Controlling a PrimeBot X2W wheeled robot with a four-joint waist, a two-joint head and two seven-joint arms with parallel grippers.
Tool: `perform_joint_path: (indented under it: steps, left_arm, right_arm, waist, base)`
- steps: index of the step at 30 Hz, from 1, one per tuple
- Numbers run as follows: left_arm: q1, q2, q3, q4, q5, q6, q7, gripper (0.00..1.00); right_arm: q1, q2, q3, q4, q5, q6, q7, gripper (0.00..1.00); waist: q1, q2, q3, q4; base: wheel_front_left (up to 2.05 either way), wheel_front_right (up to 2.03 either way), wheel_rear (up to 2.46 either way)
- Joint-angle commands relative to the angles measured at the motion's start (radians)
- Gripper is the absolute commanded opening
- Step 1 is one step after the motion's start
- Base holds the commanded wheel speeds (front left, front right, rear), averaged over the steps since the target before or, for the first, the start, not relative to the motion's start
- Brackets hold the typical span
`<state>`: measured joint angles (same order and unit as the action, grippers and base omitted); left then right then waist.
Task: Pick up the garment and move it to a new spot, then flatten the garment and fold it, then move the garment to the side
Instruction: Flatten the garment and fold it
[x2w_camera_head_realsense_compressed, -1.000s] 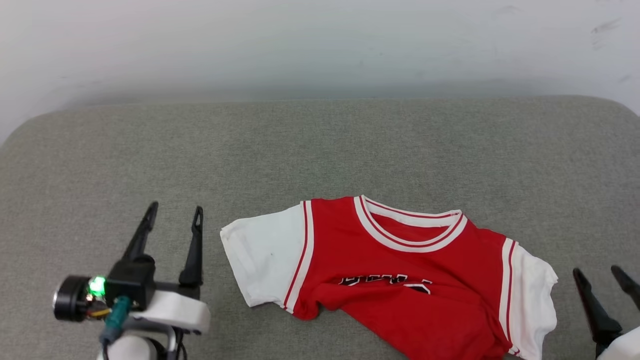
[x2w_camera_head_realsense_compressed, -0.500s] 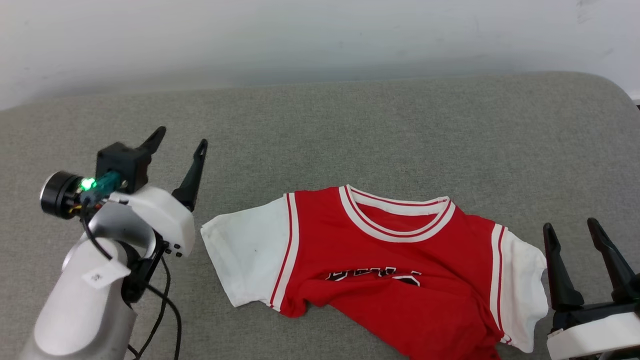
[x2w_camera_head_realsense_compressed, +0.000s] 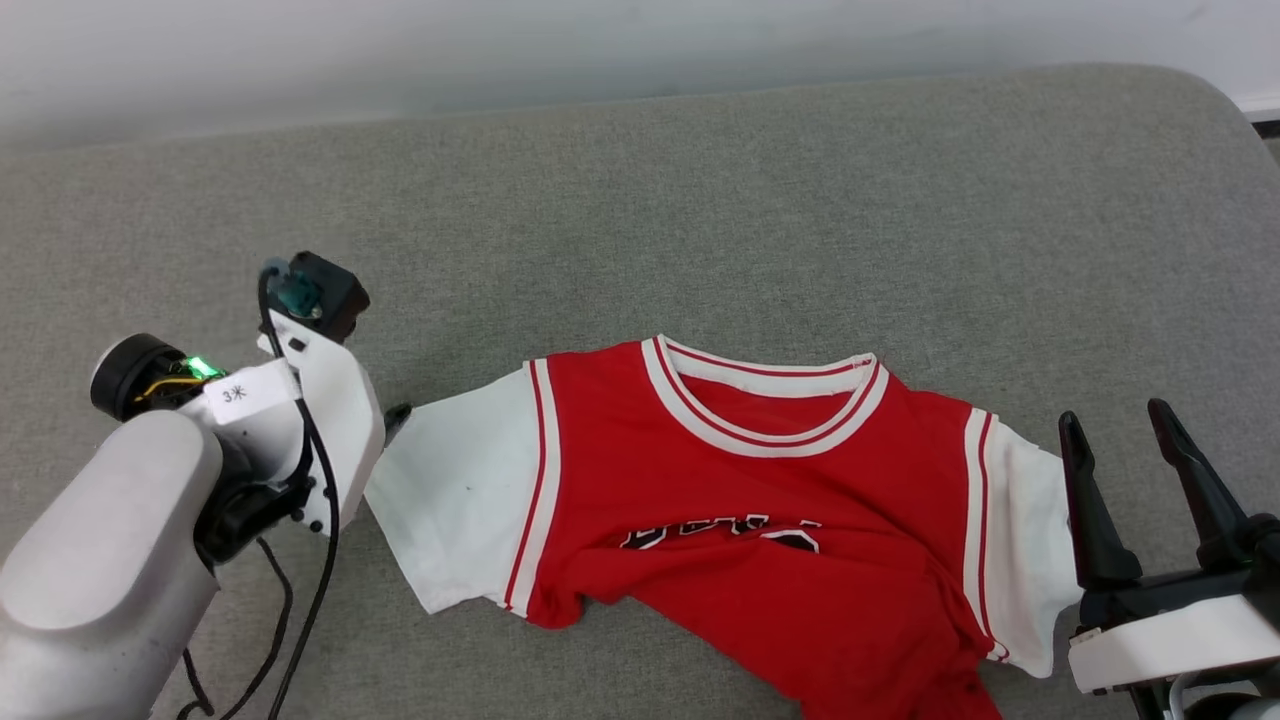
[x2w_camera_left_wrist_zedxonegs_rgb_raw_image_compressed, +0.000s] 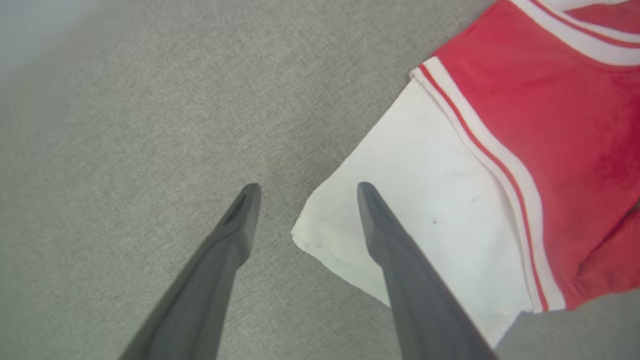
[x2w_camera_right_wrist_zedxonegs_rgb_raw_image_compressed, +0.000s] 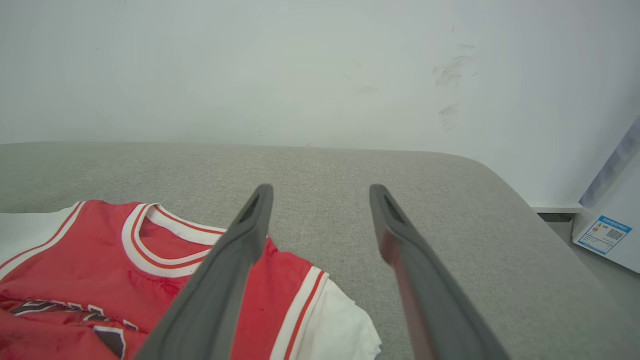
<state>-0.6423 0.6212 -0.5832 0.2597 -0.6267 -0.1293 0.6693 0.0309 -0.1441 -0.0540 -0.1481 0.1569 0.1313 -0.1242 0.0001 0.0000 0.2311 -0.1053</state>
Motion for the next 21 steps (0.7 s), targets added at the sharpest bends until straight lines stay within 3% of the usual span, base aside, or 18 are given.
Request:
perform_joint_path:
  steps: [1,6,14,15,16,18,19,21]
  left_arm:
    - [-0.016,0.007,-0.02,0.012,-0.018,0.0,0.018,1.0]
    - [-0.036,0.038,-0.145,0.092,-0.04,0.0,0.045,1.0]
    - [-0.013,0.034,-0.29,0.173,-0.09,-0.002,0.053,1.0]
    - [-0.015,0.037,-0.305,0.172,-0.095,-0.002,0.045,0.35]
    - [-0.022,0.04,-0.31,0.174,-0.097,-0.002,0.021,0.0]
    - [-0.038,0.049,-0.311,0.188,-0.101,0.0,-0.02,0.0]
    - [-0.059,0.055,-0.27,0.201,-0.111,0.001,-0.121,0.0]
    - [-0.059,0.065,-0.245,0.205,-0.111,0.01,-0.188,0.0]
  right_arm:
    - [-0.017,0.003,0.001,0.004,0.002,-0.001,-0.009,1.0]
    - [-0.046,0.001,0.015,0.015,0.007,-0.001,-0.012,1.0]
    - [-0.059,-0.006,0.017,0.027,0.009,-0.001,-0.013,1.0]
    - [-0.059,-0.007,0.015,0.029,0.01,-0.001,-0.013,1.0]
    - [-0.058,-0.008,0.013,0.031,0.01,-0.001,-0.012,1.0]
    - [-0.052,-0.011,0.009,0.035,0.013,-0.001,-0.008,1.0]
    - [-0.045,-0.024,-0.01,0.041,0.017,-0.001,-0.003,1.0]
    - [-0.036,-0.036,-0.025,0.046,0.019,-0.001,0.008,1.0]
  waist:
    - [-0.0001,0.0,0.011,-0.005]
    - [-0.0001,0.0,0.049,-0.02]
    - [-0.0001,0.0,0.063,-0.025]
    - [-0.0001,0.0,0.062,-0.024]
    - [-0.0001,0.0,0.059,-0.023]
    - [-0.0001,0.0,0.05,-0.019]
    - [-0.0001,0.0,0.027,-0.009]
    - [-0.0001,0.0,0.008,-0.001]
  base:
    - [0.0,0.0,0.0]
    - [0.0,0.0,0.0]
    - [0.0,0.0,0.0]
    - [0.0,0.0,0.0]
    - [0.0,0.0,0.0]
    - [0.0,0.0,0.0]
    - [0.0,0.0,0.0]
    - [0.0,0.0,0.0]
